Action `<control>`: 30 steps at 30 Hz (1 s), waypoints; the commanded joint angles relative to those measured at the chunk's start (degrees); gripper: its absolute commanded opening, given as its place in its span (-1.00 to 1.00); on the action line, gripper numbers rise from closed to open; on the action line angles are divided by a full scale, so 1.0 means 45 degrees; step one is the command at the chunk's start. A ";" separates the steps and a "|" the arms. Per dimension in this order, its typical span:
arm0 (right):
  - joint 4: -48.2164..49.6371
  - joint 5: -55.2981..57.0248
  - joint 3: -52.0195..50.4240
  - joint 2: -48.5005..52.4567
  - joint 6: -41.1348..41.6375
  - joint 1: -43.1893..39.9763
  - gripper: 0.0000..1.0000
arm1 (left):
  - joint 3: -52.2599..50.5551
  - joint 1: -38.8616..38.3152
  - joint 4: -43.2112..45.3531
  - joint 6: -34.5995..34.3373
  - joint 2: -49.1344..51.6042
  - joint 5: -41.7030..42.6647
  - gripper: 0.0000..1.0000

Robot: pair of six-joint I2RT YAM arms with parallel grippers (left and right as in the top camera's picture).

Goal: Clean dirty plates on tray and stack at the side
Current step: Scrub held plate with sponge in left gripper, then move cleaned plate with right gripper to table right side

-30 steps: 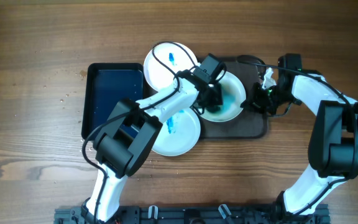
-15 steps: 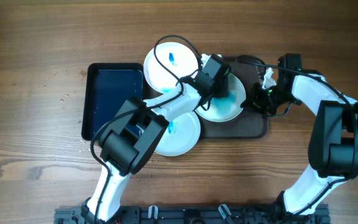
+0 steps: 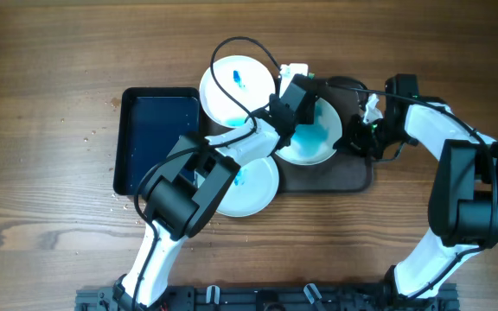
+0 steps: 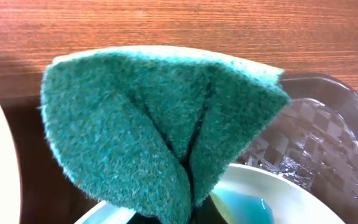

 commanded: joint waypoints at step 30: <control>-0.0131 0.1457 -0.0034 0.0044 -0.0539 0.0024 -0.91 | -0.0131 0.3730 -0.8349 -0.0418 -0.4206 0.7344 -0.92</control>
